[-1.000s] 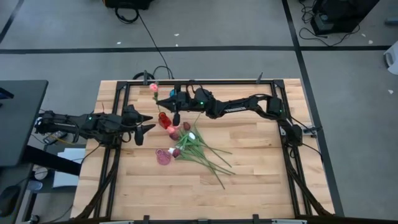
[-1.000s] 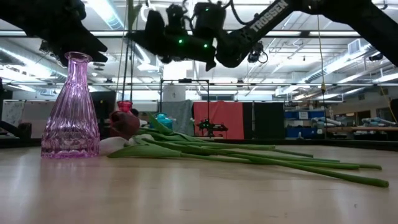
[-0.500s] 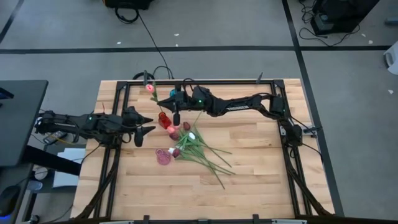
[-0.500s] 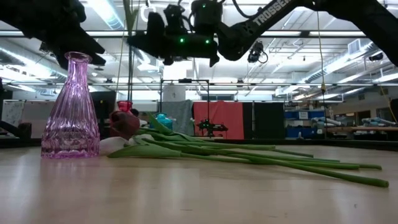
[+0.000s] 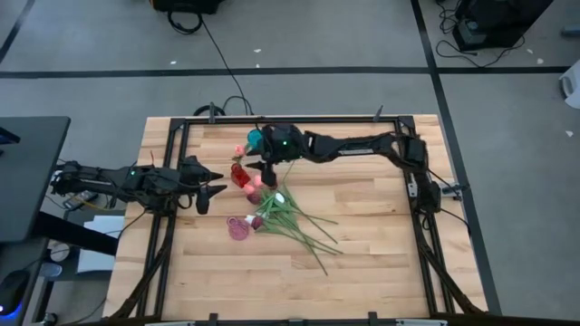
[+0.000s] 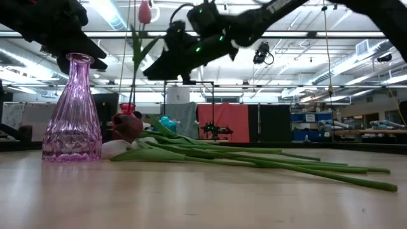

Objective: Sort flowers into vase by color
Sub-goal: Put the red tulip into the pink vase

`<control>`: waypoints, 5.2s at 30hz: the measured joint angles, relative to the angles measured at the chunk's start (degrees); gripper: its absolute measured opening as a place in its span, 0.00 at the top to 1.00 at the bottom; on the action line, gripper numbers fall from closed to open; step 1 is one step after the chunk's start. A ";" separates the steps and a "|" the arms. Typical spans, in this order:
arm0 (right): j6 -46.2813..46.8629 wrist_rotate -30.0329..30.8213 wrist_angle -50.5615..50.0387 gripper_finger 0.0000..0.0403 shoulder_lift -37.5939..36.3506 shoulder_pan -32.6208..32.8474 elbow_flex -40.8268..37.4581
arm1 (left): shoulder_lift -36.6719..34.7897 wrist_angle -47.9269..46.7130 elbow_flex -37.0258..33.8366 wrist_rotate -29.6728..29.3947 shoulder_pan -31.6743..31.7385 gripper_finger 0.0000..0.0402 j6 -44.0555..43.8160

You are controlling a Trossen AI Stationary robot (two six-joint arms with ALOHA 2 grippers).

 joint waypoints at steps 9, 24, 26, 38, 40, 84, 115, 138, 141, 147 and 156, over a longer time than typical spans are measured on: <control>-5.47 -1.42 -26.29 0.50 -5.08 0.72 -0.03 | 0.00 0.04 0.00 0.49 0.02 0.49 0.34; -17.85 15.06 -31.23 0.63 0.20 10.14 -2.00 | 0.02 1.46 0.07 0.57 0.06 0.49 1.78; -19.53 16.57 -31.87 0.64 0.17 10.05 -1.95 | 0.00 1.45 0.07 0.57 0.06 0.49 1.80; -30.94 25.38 -24.01 0.69 0.58 9.99 -8.22 | 0.00 1.09 0.07 0.57 0.06 0.49 1.82; -33.06 26.12 -22.33 0.70 0.60 9.99 -9.68 | 0.00 1.08 0.07 0.57 0.06 0.49 1.82; -2.30 -0.69 21.61 0.98 -34.79 -5.08 -38.45 | -8.15 3.34 0.11 0.32 0.06 0.49 1.64; 5.58 -5.90 41.71 0.98 1.35 17.76 -4.58 | -8.15 5.20 0.11 7.08 0.05 0.49 7.25; 3.01 -4.43 9.51 0.61 1.09 15.80 -4.09 | -8.15 6.37 0.09 5.97 0.04 0.49 6.12; 2.00 -3.90 -1.51 0.55 -2.23 15.82 -4.07 | -8.15 6.21 0.09 5.97 0.05 0.49 6.12; 1.57 0.76 -19.70 0.52 -6.48 16.44 -4.07 | -8.15 6.18 0.09 5.96 0.06 0.49 6.14; 4.32 15.50 -31.28 0.59 -7.05 16.22 -10.71 | -8.17 6.12 0.09 4.43 0.06 0.49 6.16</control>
